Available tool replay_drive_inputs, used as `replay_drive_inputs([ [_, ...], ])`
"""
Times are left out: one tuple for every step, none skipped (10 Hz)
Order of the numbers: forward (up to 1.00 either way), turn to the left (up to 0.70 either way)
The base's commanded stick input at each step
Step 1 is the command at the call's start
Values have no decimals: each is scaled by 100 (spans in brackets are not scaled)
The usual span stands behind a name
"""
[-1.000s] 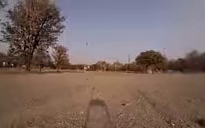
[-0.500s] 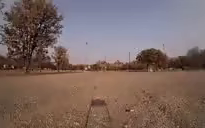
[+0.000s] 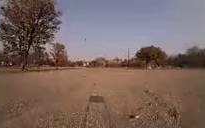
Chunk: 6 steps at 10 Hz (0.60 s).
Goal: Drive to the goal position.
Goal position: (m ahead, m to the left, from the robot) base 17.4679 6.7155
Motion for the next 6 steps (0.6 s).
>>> replay_drive_inputs([
  [70,0],
  [70,0],
  [70,0],
  [70,0],
  [70,0],
  [70,0],
])
